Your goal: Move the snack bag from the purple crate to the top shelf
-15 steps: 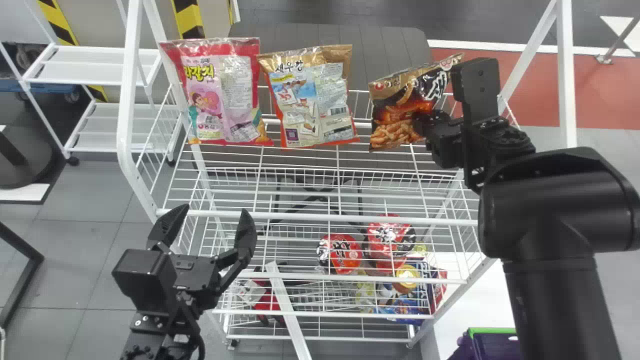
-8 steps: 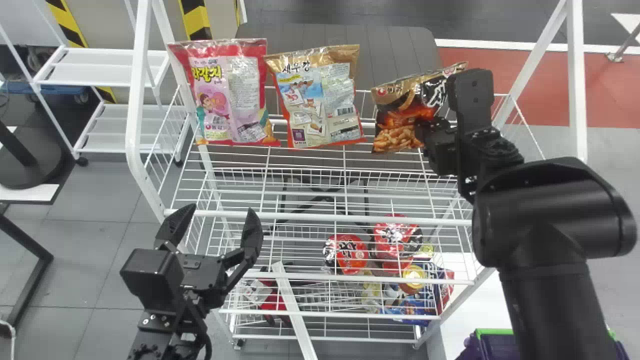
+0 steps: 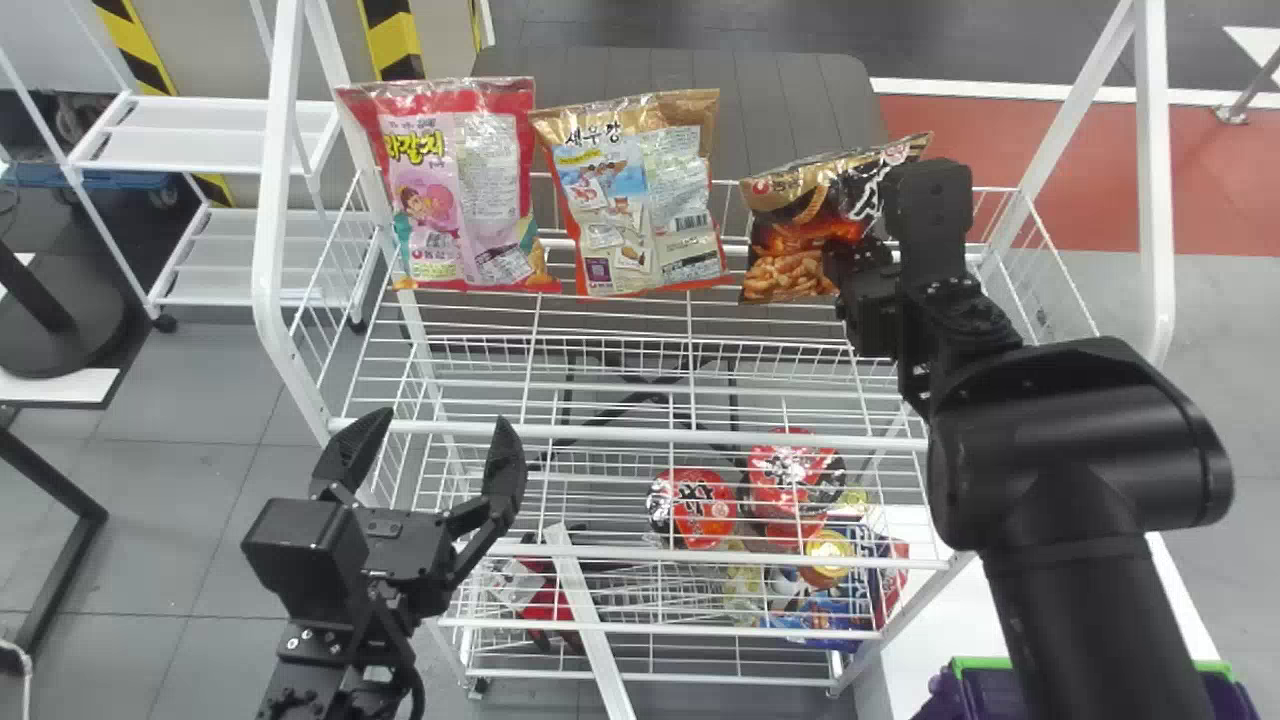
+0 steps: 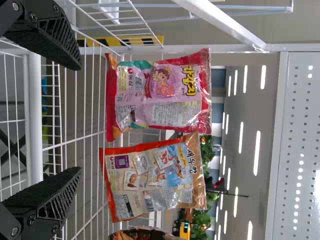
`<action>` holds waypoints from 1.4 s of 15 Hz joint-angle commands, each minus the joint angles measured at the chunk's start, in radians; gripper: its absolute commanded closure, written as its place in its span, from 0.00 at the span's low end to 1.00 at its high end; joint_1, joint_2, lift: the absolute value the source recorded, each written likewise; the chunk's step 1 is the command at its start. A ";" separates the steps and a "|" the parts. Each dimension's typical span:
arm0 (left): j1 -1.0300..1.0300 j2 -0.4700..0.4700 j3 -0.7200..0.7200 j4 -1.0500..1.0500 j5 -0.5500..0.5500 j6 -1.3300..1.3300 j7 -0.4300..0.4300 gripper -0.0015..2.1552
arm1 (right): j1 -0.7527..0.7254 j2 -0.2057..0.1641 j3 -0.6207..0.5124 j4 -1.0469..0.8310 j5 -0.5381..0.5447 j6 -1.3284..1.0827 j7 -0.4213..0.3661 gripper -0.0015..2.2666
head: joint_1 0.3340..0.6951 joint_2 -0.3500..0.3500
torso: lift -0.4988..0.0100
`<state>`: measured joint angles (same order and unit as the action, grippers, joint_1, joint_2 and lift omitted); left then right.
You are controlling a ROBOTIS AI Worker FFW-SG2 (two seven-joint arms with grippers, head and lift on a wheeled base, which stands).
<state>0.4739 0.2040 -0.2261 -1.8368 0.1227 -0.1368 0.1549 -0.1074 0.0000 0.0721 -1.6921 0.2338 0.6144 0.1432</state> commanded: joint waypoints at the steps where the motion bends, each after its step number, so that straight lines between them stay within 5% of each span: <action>1: -0.001 0.000 0.001 0.002 0.000 -0.002 0.000 0.05 | 0.000 0.001 0.002 0.015 -0.004 -0.005 -0.010 0.73 | 1.00 0.46 | 0.98; 21: -0.018 -0.005 -0.001 0.042 0.005 -0.042 0.000 0.05 | -0.008 0.001 0.034 0.141 -0.083 -0.158 -0.116 0.73 | 1.00 0.48 | 0.98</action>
<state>0.4588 0.1998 -0.2270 -1.8005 0.1273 -0.1775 0.1548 -0.1150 0.0000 0.1021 -1.5513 0.1507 0.4385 0.0281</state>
